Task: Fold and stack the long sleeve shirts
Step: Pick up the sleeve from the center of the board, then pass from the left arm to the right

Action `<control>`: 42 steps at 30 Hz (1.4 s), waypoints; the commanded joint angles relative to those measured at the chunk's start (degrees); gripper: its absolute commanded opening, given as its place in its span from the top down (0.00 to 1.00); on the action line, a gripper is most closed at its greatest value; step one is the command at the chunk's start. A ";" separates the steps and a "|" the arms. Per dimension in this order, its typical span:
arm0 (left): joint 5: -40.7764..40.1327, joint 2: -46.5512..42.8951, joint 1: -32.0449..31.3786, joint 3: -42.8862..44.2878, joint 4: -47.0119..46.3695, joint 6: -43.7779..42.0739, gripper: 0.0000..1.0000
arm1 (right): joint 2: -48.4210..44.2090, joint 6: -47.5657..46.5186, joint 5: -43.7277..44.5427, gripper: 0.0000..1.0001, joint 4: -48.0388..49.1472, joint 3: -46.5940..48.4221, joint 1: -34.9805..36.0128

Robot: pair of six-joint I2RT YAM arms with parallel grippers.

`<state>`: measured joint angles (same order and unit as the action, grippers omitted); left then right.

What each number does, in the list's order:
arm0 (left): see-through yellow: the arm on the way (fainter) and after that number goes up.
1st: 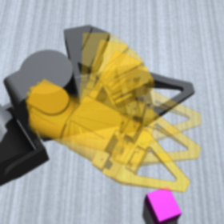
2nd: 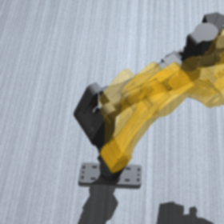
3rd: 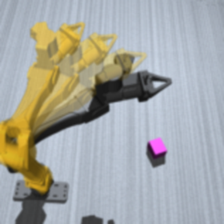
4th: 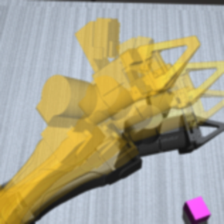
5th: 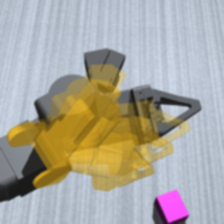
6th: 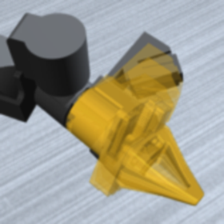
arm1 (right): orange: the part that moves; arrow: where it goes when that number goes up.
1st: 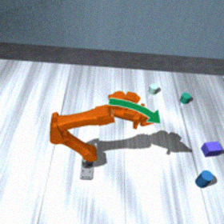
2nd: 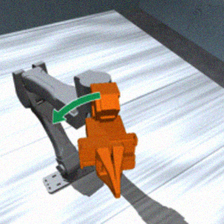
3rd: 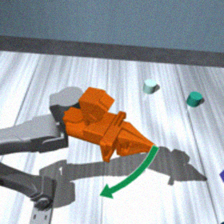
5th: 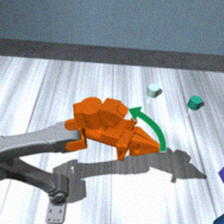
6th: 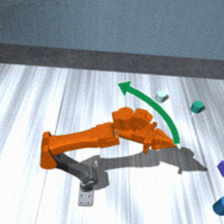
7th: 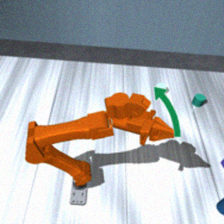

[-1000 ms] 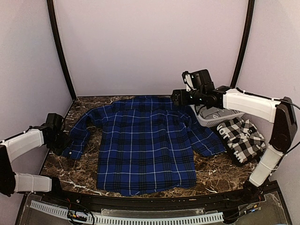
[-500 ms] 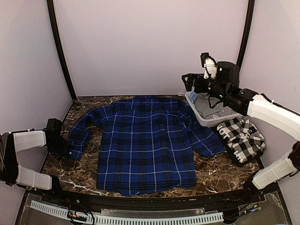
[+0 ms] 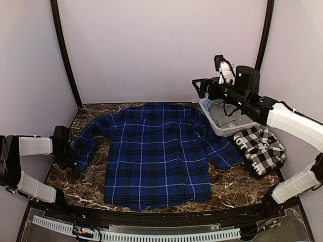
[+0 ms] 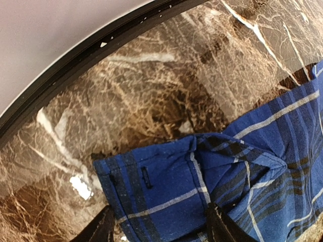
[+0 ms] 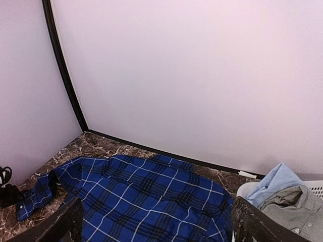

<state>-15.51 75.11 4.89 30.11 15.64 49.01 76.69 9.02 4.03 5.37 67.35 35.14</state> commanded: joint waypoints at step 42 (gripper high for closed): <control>14.61 -7.54 -20.18 29.05 1.59 -9.60 1.00 | 17.58 10.39 -17.64 0.01 4.68 2.69 10.56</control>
<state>-6.15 65.45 -12.45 58.22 21.43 36.07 91.13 16.67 -11.90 6.50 66.13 43.35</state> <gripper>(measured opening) 0.005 0.986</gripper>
